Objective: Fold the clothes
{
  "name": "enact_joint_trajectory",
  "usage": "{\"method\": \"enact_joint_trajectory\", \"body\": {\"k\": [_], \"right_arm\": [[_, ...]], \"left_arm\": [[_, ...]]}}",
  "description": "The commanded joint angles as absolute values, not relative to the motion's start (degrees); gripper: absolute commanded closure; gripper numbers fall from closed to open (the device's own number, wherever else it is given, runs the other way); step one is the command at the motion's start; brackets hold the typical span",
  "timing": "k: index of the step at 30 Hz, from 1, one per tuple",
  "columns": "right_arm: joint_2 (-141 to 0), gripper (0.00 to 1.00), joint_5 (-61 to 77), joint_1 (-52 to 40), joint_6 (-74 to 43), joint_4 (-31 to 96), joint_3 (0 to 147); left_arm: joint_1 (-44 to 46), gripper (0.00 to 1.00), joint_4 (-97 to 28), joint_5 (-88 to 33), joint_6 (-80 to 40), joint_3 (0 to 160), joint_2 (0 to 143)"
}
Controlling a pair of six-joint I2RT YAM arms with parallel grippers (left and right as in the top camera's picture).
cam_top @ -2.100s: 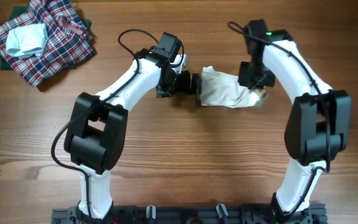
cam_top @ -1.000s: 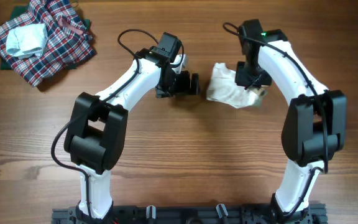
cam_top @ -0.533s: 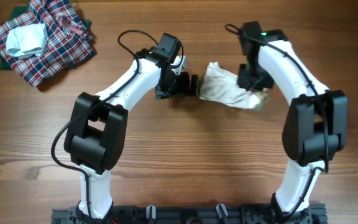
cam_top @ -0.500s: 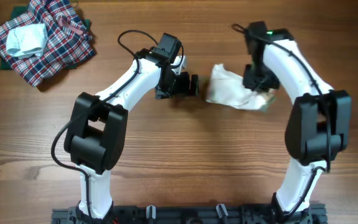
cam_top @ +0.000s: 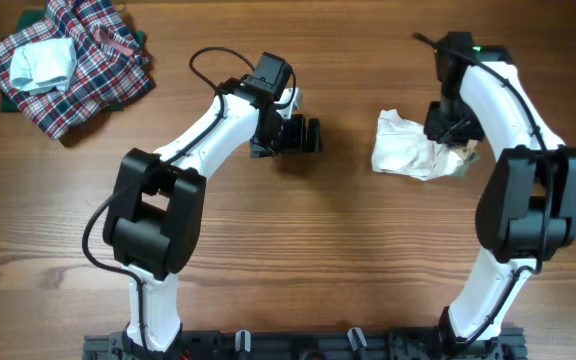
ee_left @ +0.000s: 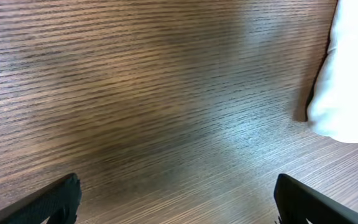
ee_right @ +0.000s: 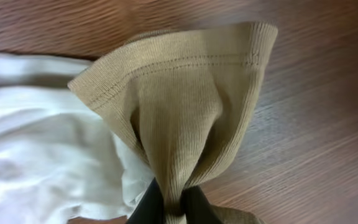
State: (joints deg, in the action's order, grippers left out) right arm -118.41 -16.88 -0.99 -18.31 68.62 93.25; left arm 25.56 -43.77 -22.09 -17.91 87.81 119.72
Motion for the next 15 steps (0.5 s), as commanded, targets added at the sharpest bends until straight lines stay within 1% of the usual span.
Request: {"method": "enact_joint_trajectory", "body": {"k": [1, 3, 9, 15], "right_arm": [[-119.24, 0.91, -18.46, -4.21, -16.67, 68.58, 94.63], [-119.24, 0.88, -18.17, -5.37, -16.78, 68.51, 94.67], [-119.24, 0.88, -11.46, -9.15, -17.74, 67.48, 94.67], [-119.26, 0.87, -8.49, -11.4, -21.28, 65.56, 94.67]], "left_arm": [[25.63, 0.0, -43.44, -21.34, -18.41, 88.09, 118.19], [25.63, 0.0, -43.38, -21.34, -18.41, 88.09, 118.19], [25.63, 0.0, -43.31, -21.34, -18.41, 88.09, 118.19], [25.63, 0.0, -43.35, -21.37, -18.41, 88.09, 118.19]]}}
